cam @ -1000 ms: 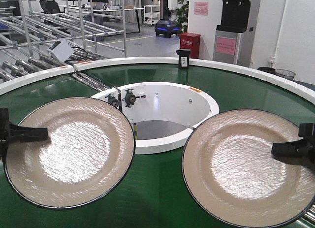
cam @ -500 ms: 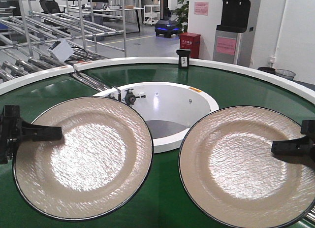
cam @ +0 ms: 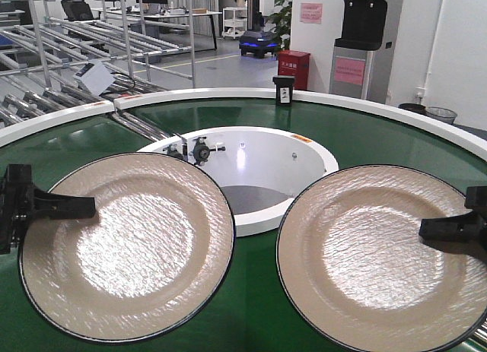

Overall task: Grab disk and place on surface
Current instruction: 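Close both grippers on the plate rims and lift the plates upright, then hold both plates while the base drives to the steel table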

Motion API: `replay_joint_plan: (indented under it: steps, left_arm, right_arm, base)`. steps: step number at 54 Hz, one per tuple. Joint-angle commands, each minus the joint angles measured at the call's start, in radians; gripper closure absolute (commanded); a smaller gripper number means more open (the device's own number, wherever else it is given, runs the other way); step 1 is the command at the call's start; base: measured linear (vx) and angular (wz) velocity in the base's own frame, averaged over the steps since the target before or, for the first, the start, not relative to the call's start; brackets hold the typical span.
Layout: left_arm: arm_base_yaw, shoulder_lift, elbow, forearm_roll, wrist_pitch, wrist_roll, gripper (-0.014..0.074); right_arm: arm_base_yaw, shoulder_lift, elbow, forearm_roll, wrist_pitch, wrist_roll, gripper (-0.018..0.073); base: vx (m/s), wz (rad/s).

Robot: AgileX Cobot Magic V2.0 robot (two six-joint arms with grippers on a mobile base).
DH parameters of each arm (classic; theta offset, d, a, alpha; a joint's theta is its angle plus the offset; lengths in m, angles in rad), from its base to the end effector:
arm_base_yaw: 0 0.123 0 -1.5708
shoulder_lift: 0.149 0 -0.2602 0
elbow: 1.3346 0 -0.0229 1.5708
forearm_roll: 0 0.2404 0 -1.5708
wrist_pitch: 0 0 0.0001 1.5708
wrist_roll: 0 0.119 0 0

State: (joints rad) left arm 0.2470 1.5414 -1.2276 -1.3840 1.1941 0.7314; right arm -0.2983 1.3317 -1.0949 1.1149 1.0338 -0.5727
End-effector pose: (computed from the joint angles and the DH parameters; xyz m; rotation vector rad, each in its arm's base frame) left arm 0.3256 -0.0301 0.3198 0.0003 2.0612 -1.3310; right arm 0.2861 0.0081 0.3154 0.1613 2.1912 0.9875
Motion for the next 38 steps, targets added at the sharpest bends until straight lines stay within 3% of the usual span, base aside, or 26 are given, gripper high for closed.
replay_joint_plan:
  steps: [1,19,38]
  left_arm:
    - [-0.004,-0.05,-0.034,-0.148,0.054,-0.016,0.0598]
    - [-0.004,-0.05,-0.034,-0.148,0.055,-0.016,0.0598]
    - [-0.004,-0.05,-0.034,-0.148,0.055,-0.016,0.0598]
  right_arm:
    - [-0.005,-0.037,-0.034,0.122,0.0,0.004,0.0568]
    - [-0.005,-0.037,-0.034,0.122,0.0,0.004,0.0568]
    - [-0.005,-0.037,-0.034,0.122,0.0,0.003,0.0568]
  base:
    - [0.0,0.0]
    - [-0.03,-0.1]
    - [-0.1,-0.39]
